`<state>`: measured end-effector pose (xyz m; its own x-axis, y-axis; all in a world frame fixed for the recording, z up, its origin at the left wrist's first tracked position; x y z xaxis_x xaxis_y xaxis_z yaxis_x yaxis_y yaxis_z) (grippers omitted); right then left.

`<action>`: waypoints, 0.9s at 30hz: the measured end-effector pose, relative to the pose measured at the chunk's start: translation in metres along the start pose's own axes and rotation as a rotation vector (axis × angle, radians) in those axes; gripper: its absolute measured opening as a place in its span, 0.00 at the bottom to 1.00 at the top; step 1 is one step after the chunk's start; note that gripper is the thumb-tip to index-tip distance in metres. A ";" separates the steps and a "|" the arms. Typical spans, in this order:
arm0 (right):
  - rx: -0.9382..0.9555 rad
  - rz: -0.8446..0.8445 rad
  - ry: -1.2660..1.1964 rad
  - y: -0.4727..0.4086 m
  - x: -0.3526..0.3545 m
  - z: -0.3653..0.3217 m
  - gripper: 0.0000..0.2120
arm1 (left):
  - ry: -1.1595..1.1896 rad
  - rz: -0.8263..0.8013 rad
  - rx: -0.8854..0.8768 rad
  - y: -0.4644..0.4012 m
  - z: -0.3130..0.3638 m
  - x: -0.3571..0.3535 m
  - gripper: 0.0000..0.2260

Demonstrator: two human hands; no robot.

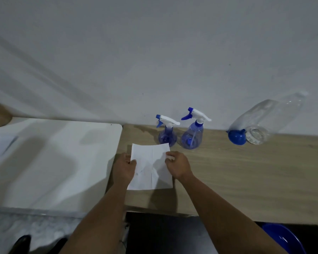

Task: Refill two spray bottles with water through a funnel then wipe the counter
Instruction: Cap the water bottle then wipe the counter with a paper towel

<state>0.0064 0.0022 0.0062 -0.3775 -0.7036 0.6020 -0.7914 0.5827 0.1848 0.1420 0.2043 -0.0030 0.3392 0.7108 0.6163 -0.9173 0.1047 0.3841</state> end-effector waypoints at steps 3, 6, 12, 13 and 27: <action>0.037 -0.015 0.128 -0.002 -0.005 0.003 0.19 | -0.037 0.024 -0.049 -0.005 0.001 -0.001 0.13; 0.075 -0.001 0.270 0.002 -0.008 0.006 0.19 | -0.045 0.056 -0.083 -0.010 0.003 -0.002 0.16; 0.249 0.048 0.499 0.009 -0.013 -0.004 0.22 | -0.406 0.208 -0.454 -0.014 0.011 -0.014 0.19; 0.289 0.028 0.526 0.009 -0.017 -0.008 0.23 | -0.496 0.231 -0.558 -0.010 0.014 -0.019 0.19; 0.359 -0.289 0.755 -0.002 -0.076 0.029 0.39 | -0.956 -0.014 -0.735 -0.013 -0.014 -0.067 0.33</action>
<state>0.0232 0.0429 -0.0624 0.1784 -0.2729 0.9454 -0.9578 0.1720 0.2304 0.1284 0.1656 -0.0588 0.0822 -0.0633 0.9946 -0.7069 0.6998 0.1029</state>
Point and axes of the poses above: each hand's wrist, its own y-axis away from the middle knuckle, its own x-axis out of the back of the hand, z = x × y, the point moved 7 cm from there along -y, towards the middle knuckle, and after that the axes turned 9 degrees about x, right-handed, at the moved point
